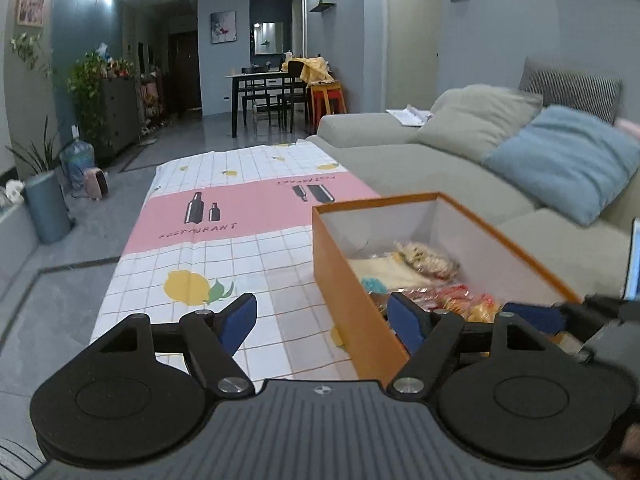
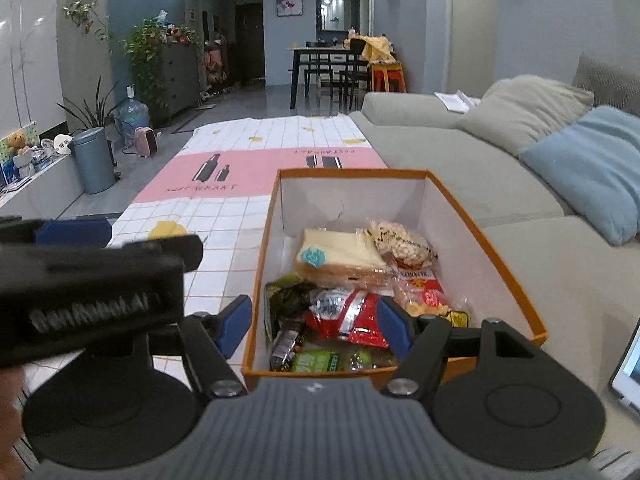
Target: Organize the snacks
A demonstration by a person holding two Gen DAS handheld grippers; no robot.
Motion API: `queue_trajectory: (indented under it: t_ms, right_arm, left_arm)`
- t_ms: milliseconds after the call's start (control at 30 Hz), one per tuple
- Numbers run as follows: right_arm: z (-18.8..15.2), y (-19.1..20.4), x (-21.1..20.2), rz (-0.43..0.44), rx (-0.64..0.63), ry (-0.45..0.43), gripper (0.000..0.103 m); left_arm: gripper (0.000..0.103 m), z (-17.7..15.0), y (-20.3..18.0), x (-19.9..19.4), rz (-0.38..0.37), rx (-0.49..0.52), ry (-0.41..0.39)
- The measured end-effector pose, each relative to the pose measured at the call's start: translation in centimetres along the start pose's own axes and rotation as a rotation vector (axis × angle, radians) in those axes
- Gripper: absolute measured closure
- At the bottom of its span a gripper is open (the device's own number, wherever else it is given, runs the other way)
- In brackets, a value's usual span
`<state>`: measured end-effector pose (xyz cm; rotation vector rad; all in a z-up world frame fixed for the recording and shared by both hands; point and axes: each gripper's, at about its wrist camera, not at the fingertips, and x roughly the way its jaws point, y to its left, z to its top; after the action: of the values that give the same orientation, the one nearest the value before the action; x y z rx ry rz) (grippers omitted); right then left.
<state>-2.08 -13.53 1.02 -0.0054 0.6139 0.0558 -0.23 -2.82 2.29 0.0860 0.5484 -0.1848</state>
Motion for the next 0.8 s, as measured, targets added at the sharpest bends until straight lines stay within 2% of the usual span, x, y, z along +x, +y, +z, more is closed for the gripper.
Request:
queue_trajectory:
  t_ms: [167, 633, 800]
  right_arm:
    - [-0.4, -0.2, 0.8, -0.010, -0.016, 0.012, 0.036]
    - [-1.1, -0.2, 2.7, -0.013, -0.022, 0.092, 0.036]
    - [-1.4, -0.1, 2.7, -0.026, -0.041, 0.090, 0.036]
  left_arm:
    - [0.015, -0.7, 0.5, 0.7, -0.013, -0.057, 0.064]
    - [0.015, -1.4, 0.1, 1.7, -0.020, -0.037, 0.137]
    - [0.015, -1.5, 0.1, 1.7, -0.023, -0.042, 0.143]
